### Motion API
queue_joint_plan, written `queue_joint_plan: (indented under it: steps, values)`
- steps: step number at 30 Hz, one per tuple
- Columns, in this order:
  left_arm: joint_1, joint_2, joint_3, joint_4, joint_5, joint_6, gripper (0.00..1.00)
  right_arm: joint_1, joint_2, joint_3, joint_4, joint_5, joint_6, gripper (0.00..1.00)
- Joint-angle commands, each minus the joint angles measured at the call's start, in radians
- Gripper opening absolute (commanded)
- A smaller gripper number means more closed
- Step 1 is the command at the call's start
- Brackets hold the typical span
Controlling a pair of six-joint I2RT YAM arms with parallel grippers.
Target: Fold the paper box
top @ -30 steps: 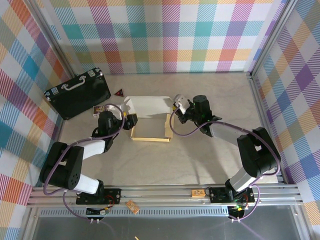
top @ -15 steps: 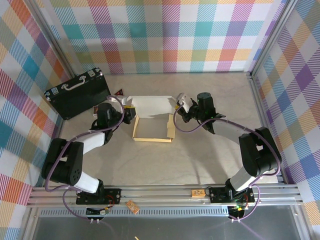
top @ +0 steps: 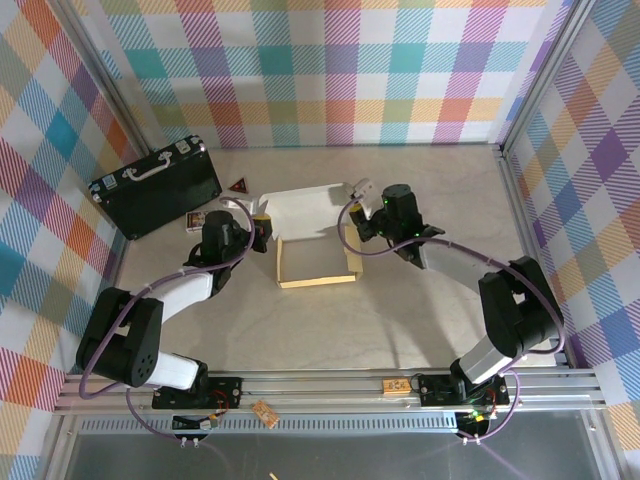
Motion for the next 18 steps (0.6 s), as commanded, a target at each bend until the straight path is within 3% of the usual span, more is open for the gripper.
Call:
queue_joint_plan:
  steps: [1, 6, 18]
  values:
    - [-0.066, 0.003, -0.019, 0.017, -0.004, -0.033, 0.00, 0.084, -0.006, 0.028, -0.024, 0.128, 0.085, 0.00]
    - [-0.098, 0.007, -0.022, 0.016, -0.047, -0.042, 0.00, 0.151, 0.010, -0.001, -0.023, 0.324, 0.213, 0.00]
    - [-0.129, -0.047, -0.107, -0.033, -0.062, -0.008, 0.00, 0.273, -0.016, -0.068, -0.068, 0.523, 0.392, 0.00]
